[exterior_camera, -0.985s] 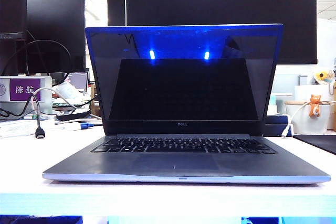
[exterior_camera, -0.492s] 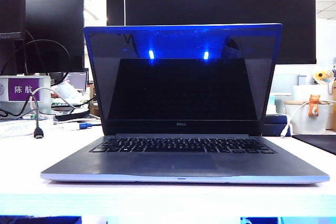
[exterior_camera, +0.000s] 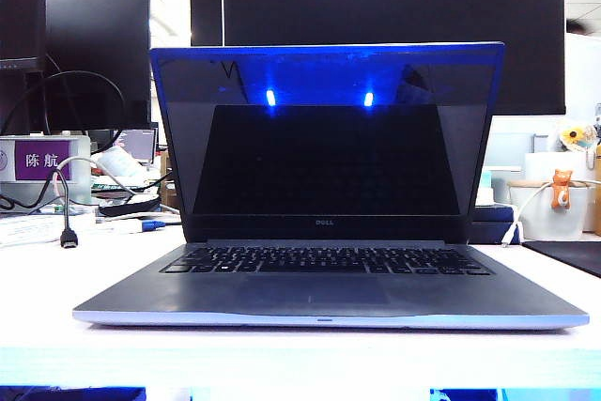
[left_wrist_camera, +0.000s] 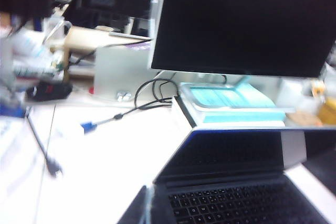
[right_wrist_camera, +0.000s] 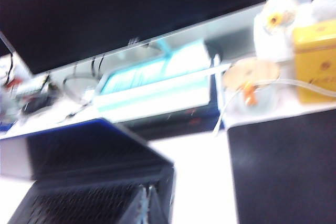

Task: Close the lid of the gray laptop.

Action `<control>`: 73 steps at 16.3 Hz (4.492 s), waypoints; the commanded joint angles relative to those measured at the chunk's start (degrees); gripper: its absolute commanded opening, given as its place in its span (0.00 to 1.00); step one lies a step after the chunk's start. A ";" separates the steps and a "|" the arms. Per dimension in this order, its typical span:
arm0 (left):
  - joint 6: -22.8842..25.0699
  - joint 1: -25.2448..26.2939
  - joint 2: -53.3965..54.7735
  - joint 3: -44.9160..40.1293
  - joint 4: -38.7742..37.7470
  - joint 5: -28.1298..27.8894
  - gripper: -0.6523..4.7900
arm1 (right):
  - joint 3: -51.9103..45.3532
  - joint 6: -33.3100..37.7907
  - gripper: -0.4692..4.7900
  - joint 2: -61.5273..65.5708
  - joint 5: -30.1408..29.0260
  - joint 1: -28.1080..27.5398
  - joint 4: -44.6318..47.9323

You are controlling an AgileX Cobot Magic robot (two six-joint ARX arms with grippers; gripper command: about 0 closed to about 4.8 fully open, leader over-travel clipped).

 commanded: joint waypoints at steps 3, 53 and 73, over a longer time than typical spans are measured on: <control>11.80 0.00 10.43 8.85 -0.94 4.04 0.11 | 10.88 -6.95 0.08 10.93 -10.67 0.00 -1.81; 23.54 -28.57 75.49 19.82 -3.82 3.61 0.11 | 30.36 -20.26 0.08 45.88 -29.90 0.00 -22.21; 9.25 -9.79 3.30 -10.01 14.27 -19.93 0.11 | 3.61 -12.28 0.08 9.03 -14.47 -2.08 5.77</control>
